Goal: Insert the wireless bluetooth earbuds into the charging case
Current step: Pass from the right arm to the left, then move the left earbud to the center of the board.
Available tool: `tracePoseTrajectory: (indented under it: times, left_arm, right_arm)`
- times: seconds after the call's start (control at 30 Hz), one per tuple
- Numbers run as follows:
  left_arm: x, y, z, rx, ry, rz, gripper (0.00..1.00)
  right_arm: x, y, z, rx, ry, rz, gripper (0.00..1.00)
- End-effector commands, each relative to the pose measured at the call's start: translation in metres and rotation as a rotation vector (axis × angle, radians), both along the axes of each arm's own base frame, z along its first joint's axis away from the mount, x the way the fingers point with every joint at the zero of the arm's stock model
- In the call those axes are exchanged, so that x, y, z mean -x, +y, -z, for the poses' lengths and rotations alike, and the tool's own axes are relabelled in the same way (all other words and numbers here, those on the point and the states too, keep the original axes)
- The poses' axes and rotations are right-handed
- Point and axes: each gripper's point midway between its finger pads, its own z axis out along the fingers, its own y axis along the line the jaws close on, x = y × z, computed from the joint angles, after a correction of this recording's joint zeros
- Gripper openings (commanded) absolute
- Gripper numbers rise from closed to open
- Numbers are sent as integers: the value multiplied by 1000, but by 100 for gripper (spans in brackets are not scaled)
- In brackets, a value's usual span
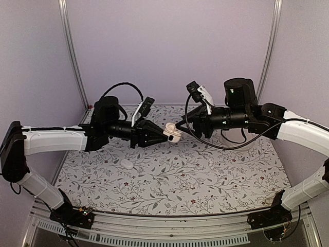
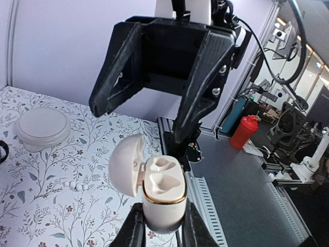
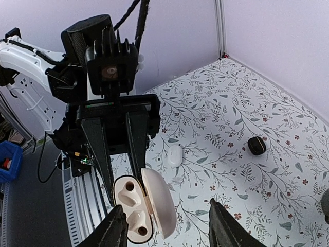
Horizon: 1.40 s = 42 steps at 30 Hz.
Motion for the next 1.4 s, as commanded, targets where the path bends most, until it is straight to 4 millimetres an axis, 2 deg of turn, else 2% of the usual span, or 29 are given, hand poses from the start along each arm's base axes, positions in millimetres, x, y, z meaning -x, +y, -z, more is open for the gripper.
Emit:
tracePoseTrajectory:
  times: [0.0, 0.13, 0.3, 0.53, 0.67, 0.77, 0.93, 1.03, 1.17, 1.23, 1.37]
  left_arm:
    - [4, 7, -8, 68, -124, -69, 0]
    - [-3, 14, 2, 86, -154, -161, 0]
    - [-15, 26, 19, 99, -182, -310, 0]
    - [-32, 50, 31, 108, -215, -512, 0]
    - [-36, 65, 30, 131, -217, -598, 0]
    - [-36, 72, 28, 143, -218, -626, 0]
    - [-34, 76, 26, 146, -196, -634, 0]
    - [-33, 77, 27, 143, -183, -636, 0]
    - [-33, 79, 28, 137, -180, -645, 0]
    - [-32, 80, 28, 134, -179, -646, 0]
    - [-31, 81, 26, 134, -180, -645, 0]
  right_arm:
    - [-3, 1, -20, -54, -1, 32, 57]
    - [-6, -3, -16, -70, 51, 80, 66]
    - [-11, -20, -4, -52, 117, 186, 76]
    - [-6, -47, 72, 82, 297, 318, 78]
    - [2, -66, 131, 196, 419, 403, 73]
    - [17, -72, 170, 247, 495, 428, 67]
    - [38, -72, 218, 332, 562, 473, 60]
    - [44, -71, 241, 374, 615, 505, 55]
    - [48, -84, 267, 442, 719, 638, 51]
    - [54, -86, 275, 459, 773, 662, 49]
    - [71, -76, 281, 453, 858, 643, 43]
